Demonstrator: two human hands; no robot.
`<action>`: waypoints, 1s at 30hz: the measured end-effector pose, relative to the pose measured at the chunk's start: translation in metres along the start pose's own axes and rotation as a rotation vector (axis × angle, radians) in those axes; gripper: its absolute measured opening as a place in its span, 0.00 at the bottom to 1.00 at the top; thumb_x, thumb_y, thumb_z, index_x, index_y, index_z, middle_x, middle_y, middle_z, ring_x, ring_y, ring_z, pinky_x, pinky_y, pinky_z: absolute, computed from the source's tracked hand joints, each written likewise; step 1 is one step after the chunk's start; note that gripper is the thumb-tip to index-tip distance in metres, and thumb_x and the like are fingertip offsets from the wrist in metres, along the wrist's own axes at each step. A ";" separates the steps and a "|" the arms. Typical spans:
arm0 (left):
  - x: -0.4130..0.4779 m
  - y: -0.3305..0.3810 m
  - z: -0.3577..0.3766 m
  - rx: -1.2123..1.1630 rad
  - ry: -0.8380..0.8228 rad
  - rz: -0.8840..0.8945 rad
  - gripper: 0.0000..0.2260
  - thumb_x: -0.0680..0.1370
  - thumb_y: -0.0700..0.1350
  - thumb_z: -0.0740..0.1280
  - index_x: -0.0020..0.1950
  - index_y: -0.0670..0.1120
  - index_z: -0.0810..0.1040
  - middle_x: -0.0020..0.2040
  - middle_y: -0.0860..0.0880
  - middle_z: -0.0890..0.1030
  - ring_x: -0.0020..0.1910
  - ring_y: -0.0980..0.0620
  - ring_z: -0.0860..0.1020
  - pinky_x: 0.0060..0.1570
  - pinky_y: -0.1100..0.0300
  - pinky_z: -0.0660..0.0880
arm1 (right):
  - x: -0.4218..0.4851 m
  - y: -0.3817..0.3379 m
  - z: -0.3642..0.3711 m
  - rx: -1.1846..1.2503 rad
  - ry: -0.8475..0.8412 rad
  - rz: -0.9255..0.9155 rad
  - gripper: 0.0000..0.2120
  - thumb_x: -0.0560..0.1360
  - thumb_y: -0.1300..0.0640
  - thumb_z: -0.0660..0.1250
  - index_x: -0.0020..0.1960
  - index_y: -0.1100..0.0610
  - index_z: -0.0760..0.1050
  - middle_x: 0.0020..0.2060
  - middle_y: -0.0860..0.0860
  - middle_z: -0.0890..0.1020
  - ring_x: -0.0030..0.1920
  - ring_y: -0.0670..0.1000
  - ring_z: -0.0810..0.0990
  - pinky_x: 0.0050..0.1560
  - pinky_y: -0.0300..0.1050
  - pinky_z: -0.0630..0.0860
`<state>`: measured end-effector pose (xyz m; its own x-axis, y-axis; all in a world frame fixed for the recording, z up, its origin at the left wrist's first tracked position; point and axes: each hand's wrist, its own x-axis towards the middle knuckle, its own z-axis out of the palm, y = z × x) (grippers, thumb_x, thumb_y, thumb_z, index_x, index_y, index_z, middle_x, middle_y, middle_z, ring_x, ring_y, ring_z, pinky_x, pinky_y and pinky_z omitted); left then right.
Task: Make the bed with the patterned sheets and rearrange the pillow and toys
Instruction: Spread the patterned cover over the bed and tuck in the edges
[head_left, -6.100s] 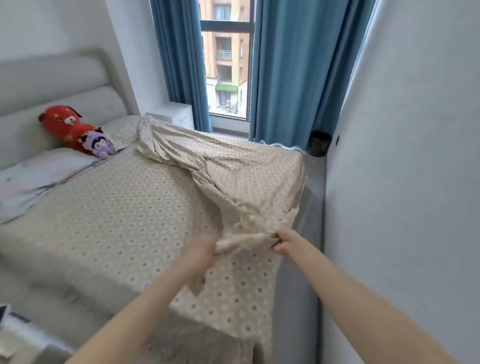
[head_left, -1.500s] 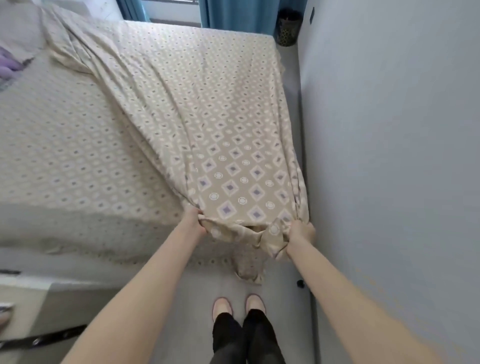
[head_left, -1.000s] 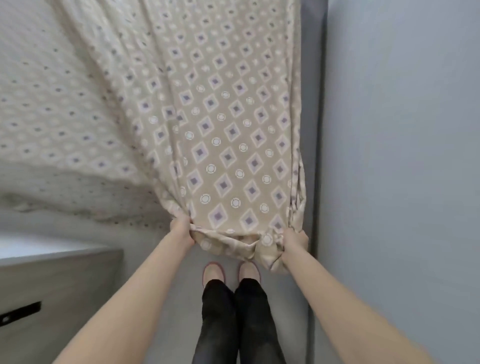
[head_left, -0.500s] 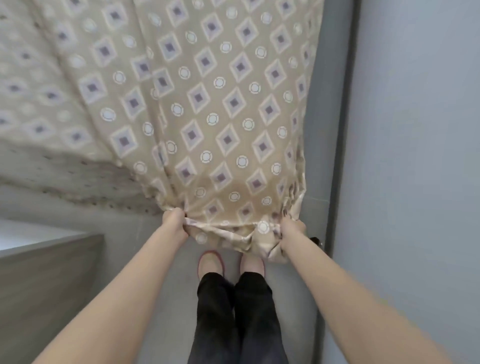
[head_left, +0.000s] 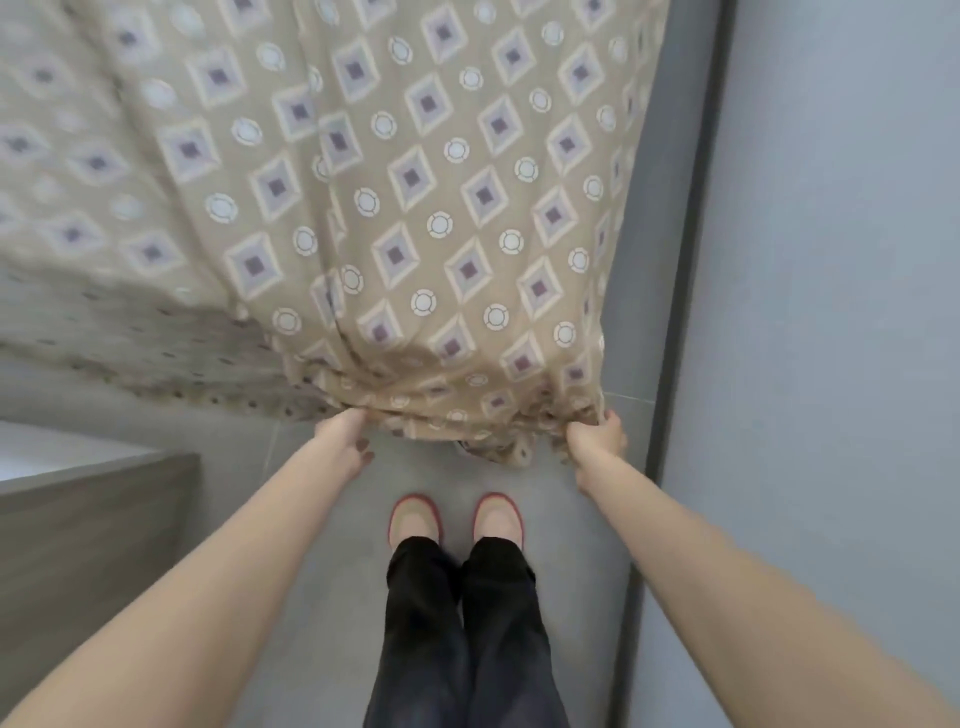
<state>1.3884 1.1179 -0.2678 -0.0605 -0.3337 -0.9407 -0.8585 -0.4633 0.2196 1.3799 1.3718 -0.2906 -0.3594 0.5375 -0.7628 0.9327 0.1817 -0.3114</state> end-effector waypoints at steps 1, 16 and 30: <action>-0.010 0.004 -0.002 -0.002 -0.023 0.001 0.15 0.79 0.39 0.63 0.66 0.44 0.70 0.61 0.45 0.74 0.58 0.47 0.75 0.57 0.55 0.71 | -0.009 -0.006 -0.002 0.012 -0.010 -0.004 0.29 0.74 0.61 0.62 0.74 0.53 0.61 0.71 0.53 0.67 0.68 0.59 0.67 0.68 0.54 0.67; -0.249 0.105 -0.084 -0.121 -0.225 0.286 0.14 0.81 0.35 0.56 0.65 0.40 0.72 0.59 0.45 0.76 0.44 0.48 0.78 0.38 0.59 0.72 | -0.224 -0.145 -0.090 0.034 -0.427 -0.208 0.12 0.78 0.64 0.56 0.56 0.55 0.74 0.46 0.48 0.80 0.42 0.50 0.77 0.42 0.41 0.74; -0.341 0.228 -0.244 -0.286 -0.201 0.523 0.10 0.80 0.35 0.56 0.56 0.43 0.74 0.47 0.49 0.79 0.42 0.50 0.79 0.40 0.58 0.75 | -0.389 -0.282 -0.070 -0.075 -0.641 -0.407 0.13 0.79 0.63 0.55 0.59 0.55 0.73 0.49 0.49 0.82 0.46 0.50 0.78 0.42 0.42 0.73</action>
<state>1.3373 0.9256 0.1663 -0.5541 -0.4280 -0.7140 -0.5208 -0.4909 0.6985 1.2584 1.1692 0.1338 -0.6006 -0.1626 -0.7829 0.7141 0.3315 -0.6166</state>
